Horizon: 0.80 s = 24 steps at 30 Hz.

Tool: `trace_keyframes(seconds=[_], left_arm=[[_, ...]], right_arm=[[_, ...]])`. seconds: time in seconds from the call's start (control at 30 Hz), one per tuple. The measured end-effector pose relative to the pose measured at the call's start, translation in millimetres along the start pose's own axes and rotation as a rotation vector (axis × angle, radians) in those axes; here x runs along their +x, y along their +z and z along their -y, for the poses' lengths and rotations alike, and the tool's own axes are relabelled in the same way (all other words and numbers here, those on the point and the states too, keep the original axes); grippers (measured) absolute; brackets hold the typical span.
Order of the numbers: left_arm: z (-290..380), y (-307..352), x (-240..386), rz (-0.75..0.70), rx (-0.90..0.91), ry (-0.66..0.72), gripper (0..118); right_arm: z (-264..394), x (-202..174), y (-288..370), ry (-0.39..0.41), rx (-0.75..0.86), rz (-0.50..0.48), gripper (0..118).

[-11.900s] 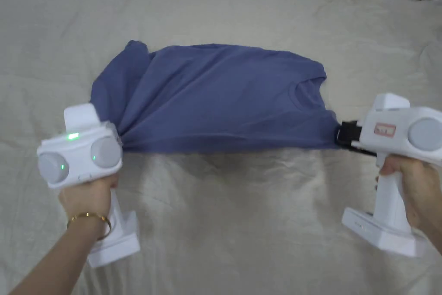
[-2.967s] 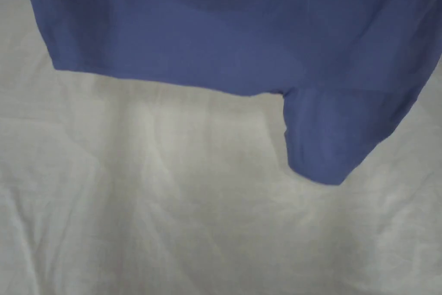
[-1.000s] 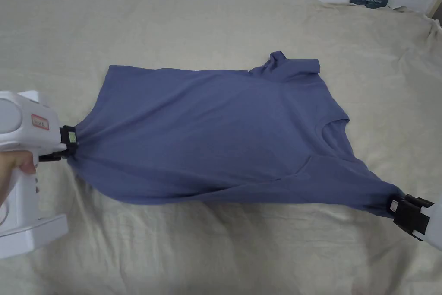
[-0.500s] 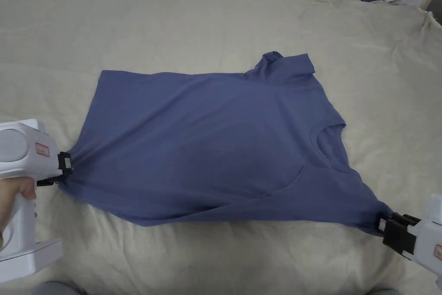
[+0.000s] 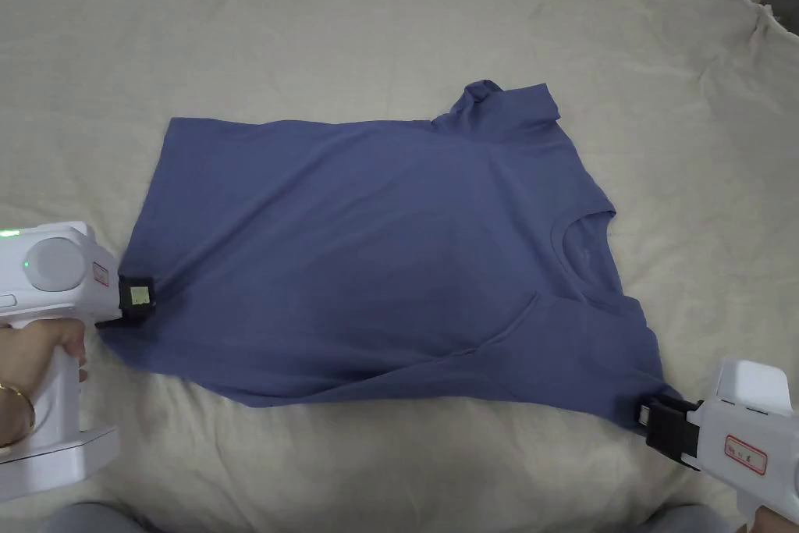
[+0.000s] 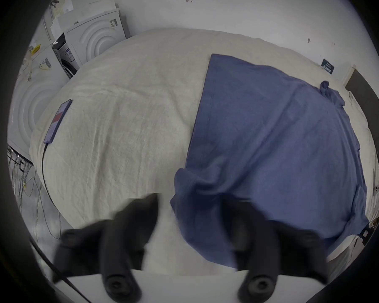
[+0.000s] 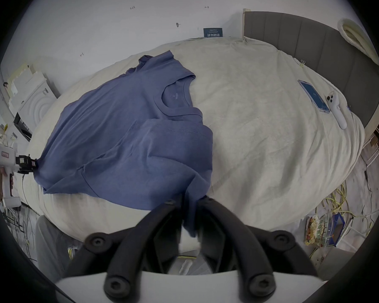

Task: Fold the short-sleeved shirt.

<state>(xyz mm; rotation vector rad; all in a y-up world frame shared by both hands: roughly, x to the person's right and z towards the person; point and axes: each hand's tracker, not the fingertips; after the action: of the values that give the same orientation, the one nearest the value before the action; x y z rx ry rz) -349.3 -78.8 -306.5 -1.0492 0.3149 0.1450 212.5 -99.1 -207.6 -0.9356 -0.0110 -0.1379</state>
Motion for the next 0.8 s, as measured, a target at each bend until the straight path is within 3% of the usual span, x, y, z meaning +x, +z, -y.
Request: trace_keyframes(seconds=[0.03, 0.07, 0.1, 0.3, 0.5, 0.8], left_arm=[[-1, 5, -2, 0.011, 0.016, 0.013, 103], [-1, 11, -4, 0.02, 0.039, 0.033, 111], [-4, 17, -9, 0.038, 0.076, 0.055, 112], [-11, 67, -20, 0.11, 0.292, 0.135, 113], [8, 115, -5, 0.082, 0.564, 0.087, 113], [62, 142, 24, -0.007, 0.806, -0.004, 112]], right_arm=[[-2, 0, 2, 0.006, 0.003, 0.002, 68], [-5, 0, 6, 0.012, 0.008, 0.01, 91], [-8, 0, 12, 0.017, 0.023, 0.015, 102], [-38, -3, 57, 0.051, 0.215, 0.021, 103], [-60, -23, 87, 0.095, 0.405, 0.035, 103], [-48, -45, 86, 0.127, 0.543, 0.043, 103]])
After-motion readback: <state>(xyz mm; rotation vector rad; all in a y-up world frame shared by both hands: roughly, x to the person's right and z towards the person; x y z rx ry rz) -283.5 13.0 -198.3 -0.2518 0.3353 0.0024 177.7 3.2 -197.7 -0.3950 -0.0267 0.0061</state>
